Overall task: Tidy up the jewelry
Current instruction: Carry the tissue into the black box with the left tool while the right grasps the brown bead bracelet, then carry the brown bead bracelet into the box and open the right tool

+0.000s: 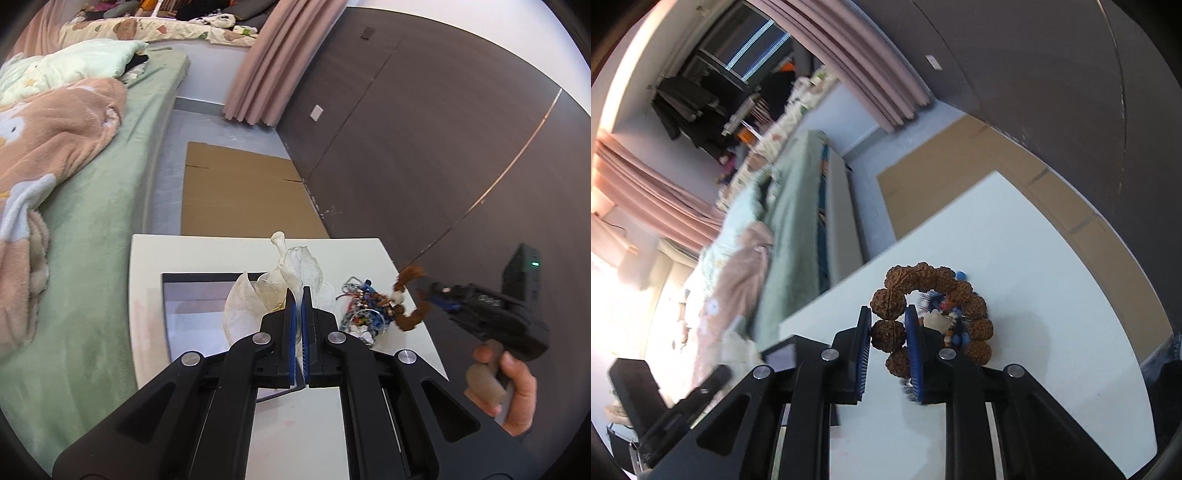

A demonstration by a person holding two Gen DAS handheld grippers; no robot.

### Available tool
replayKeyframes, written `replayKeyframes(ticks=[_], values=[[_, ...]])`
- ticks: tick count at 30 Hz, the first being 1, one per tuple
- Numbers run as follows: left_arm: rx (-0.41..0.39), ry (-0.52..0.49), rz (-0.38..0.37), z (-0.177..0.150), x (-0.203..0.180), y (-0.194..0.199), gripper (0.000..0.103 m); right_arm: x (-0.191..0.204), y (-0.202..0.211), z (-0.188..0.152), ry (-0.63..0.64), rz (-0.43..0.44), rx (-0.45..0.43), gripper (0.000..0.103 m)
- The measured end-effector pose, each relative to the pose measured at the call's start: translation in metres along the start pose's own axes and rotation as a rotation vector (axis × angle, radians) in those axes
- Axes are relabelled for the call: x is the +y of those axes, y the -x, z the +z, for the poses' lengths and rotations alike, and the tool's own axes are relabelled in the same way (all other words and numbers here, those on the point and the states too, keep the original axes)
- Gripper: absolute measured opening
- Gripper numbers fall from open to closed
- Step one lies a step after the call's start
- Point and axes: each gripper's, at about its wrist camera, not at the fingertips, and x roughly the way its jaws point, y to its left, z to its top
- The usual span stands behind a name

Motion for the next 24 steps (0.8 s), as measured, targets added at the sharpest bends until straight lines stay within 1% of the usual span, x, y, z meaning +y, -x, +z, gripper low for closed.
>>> replayKeyframes(ticks=[1,2,3,4,5,6,11,19,22,24], values=[[-0.001,0.006,0.006,0.0,0.003,0.001,0.004,0.004,0.004,-0.001,0.006,0.021,-0.01,0.018],[0.001,0.012,0.008,0.001,0.005,0.002,0.008,0.006,0.008,-0.002,0.012,0.035,-0.017,0.018],[0.008,0.021,0.01,0.001,0.008,0.002,0.03,0.01,0.011,-0.003,0.022,0.056,-0.023,0.018],[0.013,0.034,0.013,0.001,0.011,0.002,0.047,0.016,0.013,-0.005,0.034,0.078,-0.027,0.018],[-0.008,0.05,0.02,0.002,0.016,0.007,0.068,0.023,0.012,-0.006,0.046,0.096,-0.027,0.018],[-0.028,0.053,0.027,0.002,0.018,0.011,0.068,0.027,0.012,-0.007,0.056,0.109,-0.025,0.018],[-0.06,0.058,0.052,0.005,0.027,0.026,0.069,0.061,0.006,-0.02,0.124,0.192,-0.005,0.019],[-0.102,0.11,0.093,0.009,0.054,0.047,0.072,0.107,-0.012,-0.045,0.19,0.289,0.052,0.019],[-0.115,0.127,0.104,0.01,0.061,0.052,0.073,0.12,-0.026,-0.05,0.2,0.314,0.085,0.019],[-0.123,0.144,0.111,0.011,0.067,0.055,0.074,0.131,-0.038,-0.054,0.228,0.31,0.12,0.023]])
